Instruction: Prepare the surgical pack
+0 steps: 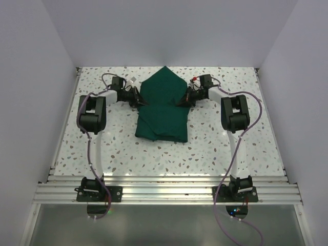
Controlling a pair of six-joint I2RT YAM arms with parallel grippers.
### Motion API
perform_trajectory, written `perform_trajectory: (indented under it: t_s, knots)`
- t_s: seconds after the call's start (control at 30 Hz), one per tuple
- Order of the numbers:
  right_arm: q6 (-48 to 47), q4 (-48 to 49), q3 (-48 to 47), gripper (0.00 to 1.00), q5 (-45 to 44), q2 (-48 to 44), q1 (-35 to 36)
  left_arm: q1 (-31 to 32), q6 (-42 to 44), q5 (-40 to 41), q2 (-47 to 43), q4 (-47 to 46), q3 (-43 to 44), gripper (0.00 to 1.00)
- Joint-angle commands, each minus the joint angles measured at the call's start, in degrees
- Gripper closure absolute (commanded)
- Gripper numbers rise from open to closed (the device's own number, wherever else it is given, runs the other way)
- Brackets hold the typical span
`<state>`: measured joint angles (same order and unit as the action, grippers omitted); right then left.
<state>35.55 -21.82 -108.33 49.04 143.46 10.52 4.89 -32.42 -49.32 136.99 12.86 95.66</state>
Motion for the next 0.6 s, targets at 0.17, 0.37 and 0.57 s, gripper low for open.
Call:
perform_trajectory:
  t_s: [0.17,0.37,0.57]
  knots:
    - [-7.86,-7.71,9.90,1.00,-4.48,-4.15,-0.07,-0.75,7.10,6.69,-4.97,4.62,-16.47,1.00]
    - [-9.71,-12.71,2.45,1.00,-7.37,-7.31,0.02,-0.75,10.89,8.18,-9.01,7.18,-10.76,1.00]
    - [-3.65,-4.81,-2.03,0.92,-6.93,-9.61,-0.06,-1.02,8.52,9.07,-11.84,-0.03,-4.79,0.87]
